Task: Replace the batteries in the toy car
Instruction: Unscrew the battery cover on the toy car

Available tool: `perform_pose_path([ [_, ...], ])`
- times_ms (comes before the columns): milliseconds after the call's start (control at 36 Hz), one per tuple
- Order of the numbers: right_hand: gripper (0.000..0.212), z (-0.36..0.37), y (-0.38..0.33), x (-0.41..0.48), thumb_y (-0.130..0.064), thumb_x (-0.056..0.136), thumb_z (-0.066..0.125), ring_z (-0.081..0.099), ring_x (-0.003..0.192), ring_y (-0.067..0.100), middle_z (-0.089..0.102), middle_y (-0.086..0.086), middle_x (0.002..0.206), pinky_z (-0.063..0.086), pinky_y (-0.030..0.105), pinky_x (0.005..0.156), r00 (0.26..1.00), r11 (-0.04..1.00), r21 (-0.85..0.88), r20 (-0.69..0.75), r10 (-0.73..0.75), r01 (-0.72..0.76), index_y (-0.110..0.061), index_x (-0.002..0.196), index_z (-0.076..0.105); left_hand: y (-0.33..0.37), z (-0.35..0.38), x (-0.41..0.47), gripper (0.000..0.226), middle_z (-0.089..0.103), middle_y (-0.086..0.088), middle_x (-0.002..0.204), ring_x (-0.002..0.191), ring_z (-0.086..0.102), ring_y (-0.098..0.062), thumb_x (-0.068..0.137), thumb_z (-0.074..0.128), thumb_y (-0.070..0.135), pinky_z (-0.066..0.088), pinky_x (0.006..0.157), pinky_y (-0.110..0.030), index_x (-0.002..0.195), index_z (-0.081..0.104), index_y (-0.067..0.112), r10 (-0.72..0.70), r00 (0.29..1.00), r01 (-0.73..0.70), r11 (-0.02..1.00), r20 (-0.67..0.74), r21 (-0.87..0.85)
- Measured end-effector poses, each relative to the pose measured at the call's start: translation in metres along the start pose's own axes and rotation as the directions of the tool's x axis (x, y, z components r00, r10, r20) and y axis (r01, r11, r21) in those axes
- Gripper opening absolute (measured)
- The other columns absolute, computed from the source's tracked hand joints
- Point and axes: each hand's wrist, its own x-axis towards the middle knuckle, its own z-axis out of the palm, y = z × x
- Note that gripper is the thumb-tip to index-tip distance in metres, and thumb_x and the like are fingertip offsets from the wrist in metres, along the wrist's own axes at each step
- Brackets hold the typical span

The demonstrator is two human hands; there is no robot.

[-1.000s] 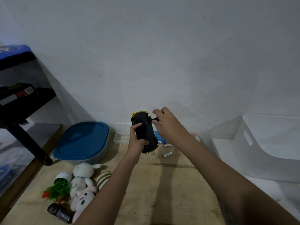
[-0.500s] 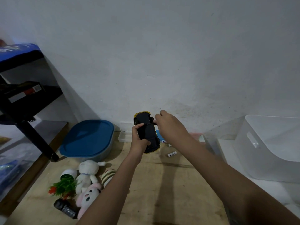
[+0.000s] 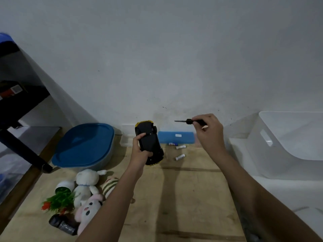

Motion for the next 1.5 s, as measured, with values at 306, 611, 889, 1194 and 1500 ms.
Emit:
perform_pose_path([
  [306,0.005,-0.010,0.139,-0.104,0.002,0.084,0.062,0.060,0.089,0.032,0.063,0.021,0.093,0.045,0.032,0.077,0.706,0.711,0.045,-0.086,0.703,-0.702,0.001,0.089,0.060,-0.048,0.003,0.006,0.075,0.053,-0.014,0.121,0.094,0.058,-0.024,0.075,0.047,-0.027,0.051,0.072,-0.037,0.119,0.043,0.034,-0.077,0.994,0.079,0.997,0.082,-0.014],
  [611,0.024,-0.002,0.157,-0.129,-0.005,0.079,0.066,0.059,0.088,0.030,0.054,0.003,0.088,0.048,0.038,0.076,0.712,0.716,-0.378,0.181,0.679,-0.587,-0.018,0.086,0.047,-0.065,0.016,0.010,0.079,0.051,-0.016,0.130,0.118,0.050,-0.039,0.073,0.043,-0.028,0.048,0.087,-0.048,0.110,0.049,0.042,-0.066,0.974,0.064,0.998,0.216,0.015],
  [889,0.018,0.019,0.116,-0.090,-0.004,0.079,0.069,0.059,0.085,0.021,0.060,0.004,0.091,0.046,0.021,0.071,0.844,0.881,-0.280,0.284,0.456,-0.381,-0.008,0.094,0.061,-0.052,0.013,0.008,0.077,0.054,-0.007,0.118,0.100,0.057,-0.024,0.074,0.042,-0.028,0.050,0.082,-0.043,0.113,0.045,0.038,-0.029,0.975,0.027,1.000,0.221,0.013],
  [1194,0.016,0.078,0.046,-0.049,-0.010,0.086,0.063,0.052,0.077,-0.004,0.063,-0.004,0.091,0.038,-0.003,0.065,0.838,0.931,0.034,0.448,0.311,-0.364,-0.009,0.101,0.068,-0.047,0.004,0.004,0.074,0.053,-0.005,0.119,0.094,0.059,-0.017,0.076,0.041,-0.027,0.051,0.077,-0.037,0.120,0.041,0.031,0.021,0.969,-0.028,0.999,0.247,0.026],
  [1500,0.011,0.091,0.036,-0.050,-0.012,0.085,0.065,0.054,0.074,-0.001,0.061,-0.005,0.083,0.041,0.000,0.063,0.837,0.913,0.085,0.440,0.325,-0.400,-0.006,0.094,0.067,-0.049,-0.006,0.000,0.074,0.047,-0.011,0.128,0.102,0.057,-0.022,0.076,0.042,-0.026,0.053,0.073,-0.033,0.118,0.044,0.035,0.058,0.959,-0.066,0.998,0.279,0.020],
])
